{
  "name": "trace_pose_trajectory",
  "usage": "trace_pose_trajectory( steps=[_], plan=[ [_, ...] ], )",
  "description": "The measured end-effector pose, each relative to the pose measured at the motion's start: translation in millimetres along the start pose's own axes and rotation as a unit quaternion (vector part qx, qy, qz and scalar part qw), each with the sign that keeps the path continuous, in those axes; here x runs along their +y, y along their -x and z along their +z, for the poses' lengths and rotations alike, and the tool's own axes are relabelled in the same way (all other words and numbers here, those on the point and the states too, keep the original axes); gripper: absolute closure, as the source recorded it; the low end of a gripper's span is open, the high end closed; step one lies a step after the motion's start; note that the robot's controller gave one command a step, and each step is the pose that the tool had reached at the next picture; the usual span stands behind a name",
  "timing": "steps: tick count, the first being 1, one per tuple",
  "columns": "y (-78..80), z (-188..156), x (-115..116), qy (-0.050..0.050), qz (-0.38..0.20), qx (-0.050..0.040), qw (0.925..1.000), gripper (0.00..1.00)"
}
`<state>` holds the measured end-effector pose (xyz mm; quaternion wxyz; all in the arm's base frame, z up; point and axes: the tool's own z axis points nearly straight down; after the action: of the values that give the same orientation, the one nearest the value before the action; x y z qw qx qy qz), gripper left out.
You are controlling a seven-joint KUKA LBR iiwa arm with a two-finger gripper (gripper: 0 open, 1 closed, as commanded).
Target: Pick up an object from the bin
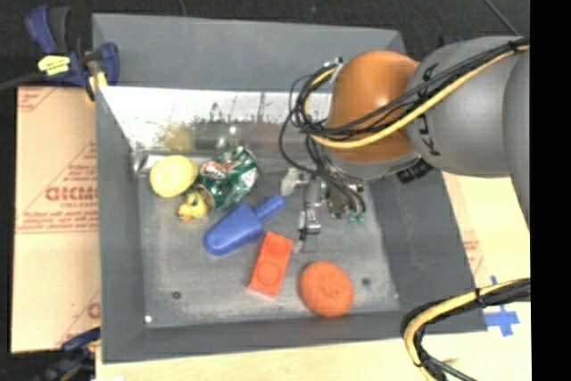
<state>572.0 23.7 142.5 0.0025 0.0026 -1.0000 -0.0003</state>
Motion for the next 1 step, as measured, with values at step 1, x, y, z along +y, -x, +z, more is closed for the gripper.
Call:
trace_pose_trajectory(
  steps=[1],
  plan=[
    [1.9, -4.7, 0.1, 0.000, 0.000, -0.0041, 1.0000, 0.00]
  ],
)
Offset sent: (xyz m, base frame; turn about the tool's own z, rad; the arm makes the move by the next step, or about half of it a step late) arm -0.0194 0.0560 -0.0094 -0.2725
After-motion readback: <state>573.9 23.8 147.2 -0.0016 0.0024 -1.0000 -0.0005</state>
